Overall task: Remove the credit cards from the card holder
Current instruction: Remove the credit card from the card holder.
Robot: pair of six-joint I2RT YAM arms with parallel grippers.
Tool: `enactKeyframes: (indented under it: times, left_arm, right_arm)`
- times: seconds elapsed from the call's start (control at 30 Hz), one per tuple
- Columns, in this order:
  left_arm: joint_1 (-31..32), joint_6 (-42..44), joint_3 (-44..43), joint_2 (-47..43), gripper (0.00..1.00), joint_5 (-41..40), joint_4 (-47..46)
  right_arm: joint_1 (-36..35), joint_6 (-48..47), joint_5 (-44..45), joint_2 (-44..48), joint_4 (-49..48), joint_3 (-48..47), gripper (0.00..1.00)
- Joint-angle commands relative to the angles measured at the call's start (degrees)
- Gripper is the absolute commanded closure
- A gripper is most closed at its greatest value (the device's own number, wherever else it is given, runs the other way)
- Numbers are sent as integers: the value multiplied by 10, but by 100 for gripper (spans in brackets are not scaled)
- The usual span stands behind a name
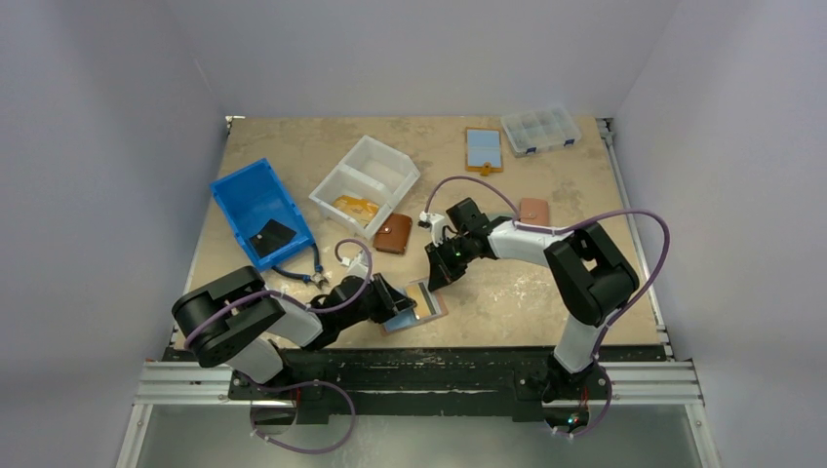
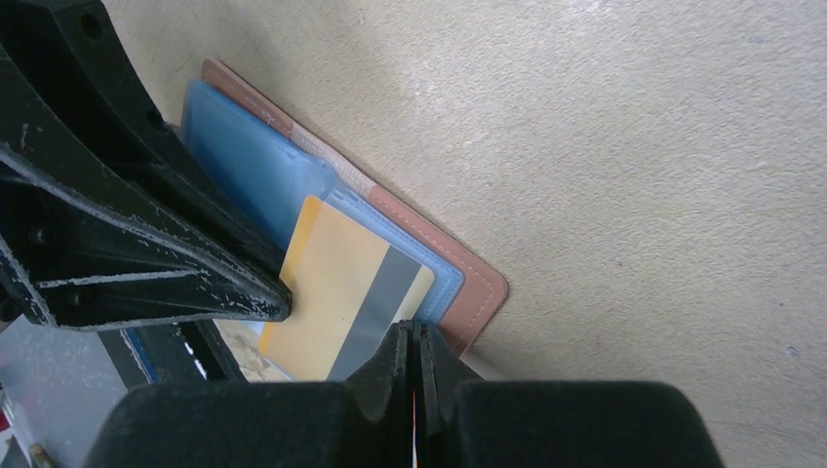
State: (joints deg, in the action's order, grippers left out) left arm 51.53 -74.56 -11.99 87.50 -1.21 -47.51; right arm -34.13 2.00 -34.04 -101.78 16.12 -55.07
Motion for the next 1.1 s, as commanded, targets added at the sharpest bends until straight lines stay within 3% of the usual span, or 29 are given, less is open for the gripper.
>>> enactKeyframes:
  times: [0.0,0.17,0.3,0.5,0.77,0.9,1.07]
  left_arm:
    - [-11,-8,26,11,86,30,-69]
    - [-17,-12,32,18,88,40,-88]
    - [-22,-13,41,20,100,44,-104]
    - [-28,-14,54,16,100,45,-115]
    - [-34,-2,69,-2,100,53,-101]
    - [-35,26,69,-35,100,60,-52]
    - [-36,81,55,-115,100,43,79]
  right_arm:
    - [-4,-1,12,-10,5,-13,100]
    - [-4,-1,16,-12,5,-13,100]
    - [-4,-2,21,-17,8,-14,100]
    - [-4,-3,30,-19,12,-16,100]
    - [-4,-9,31,-17,18,-22,92]
    - [-3,-27,4,-6,28,-32,86]
    - [-2,-64,-35,23,37,-38,71]
